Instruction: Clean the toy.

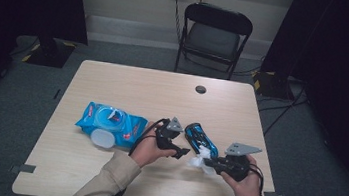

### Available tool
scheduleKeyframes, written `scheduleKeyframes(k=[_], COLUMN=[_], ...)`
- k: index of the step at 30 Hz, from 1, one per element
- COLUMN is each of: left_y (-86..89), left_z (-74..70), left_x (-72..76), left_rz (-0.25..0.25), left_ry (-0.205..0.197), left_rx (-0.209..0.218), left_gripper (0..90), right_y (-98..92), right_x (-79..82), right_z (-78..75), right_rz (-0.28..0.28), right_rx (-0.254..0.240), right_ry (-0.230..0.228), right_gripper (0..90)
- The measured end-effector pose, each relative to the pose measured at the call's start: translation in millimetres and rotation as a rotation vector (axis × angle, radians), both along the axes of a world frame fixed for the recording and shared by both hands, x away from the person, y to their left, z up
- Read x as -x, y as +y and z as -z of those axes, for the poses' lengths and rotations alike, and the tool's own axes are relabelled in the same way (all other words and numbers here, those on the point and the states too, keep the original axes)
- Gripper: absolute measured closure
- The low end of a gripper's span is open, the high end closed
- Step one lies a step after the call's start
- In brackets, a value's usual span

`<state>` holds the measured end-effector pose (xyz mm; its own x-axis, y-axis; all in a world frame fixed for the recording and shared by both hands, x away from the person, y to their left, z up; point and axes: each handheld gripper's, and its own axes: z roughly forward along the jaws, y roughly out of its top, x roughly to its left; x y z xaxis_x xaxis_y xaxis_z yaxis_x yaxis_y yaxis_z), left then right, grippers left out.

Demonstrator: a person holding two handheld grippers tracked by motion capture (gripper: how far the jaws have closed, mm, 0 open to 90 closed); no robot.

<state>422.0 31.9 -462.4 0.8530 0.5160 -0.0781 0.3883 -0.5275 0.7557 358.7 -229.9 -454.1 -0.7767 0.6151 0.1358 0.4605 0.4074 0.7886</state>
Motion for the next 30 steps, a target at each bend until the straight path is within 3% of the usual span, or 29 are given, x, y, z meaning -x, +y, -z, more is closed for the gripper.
scheduleKeyframes(k=[7,18,25,30], left_y=[27.2,40.7,36.4,36.2], left_z=[4.2,9.7,14.9,18.8], left_x=[14.4,27.2,31.3,31.4], left_rz=[-0.013,0.002,0.046,0.06], left_ry=[0.019,0.008,0.028,0.048], left_rx=[0.018,0.037,0.04,0.041], left_gripper=[26.1,34.0,43.4,46.6], right_y=[38.8,86.7,85.8,78.0], right_x=[0.4,-6.1,-5.9,-4.9], right_z=[19.1,39.5,41.6,34.4], right_rz=[-0.094,-0.193,-0.187,-0.162], right_rx=[0.031,0.064,0.064,0.066], right_ry=[0.033,0.047,0.041,0.026], right_gripper=[80.3,78.3,70.2,57.4])
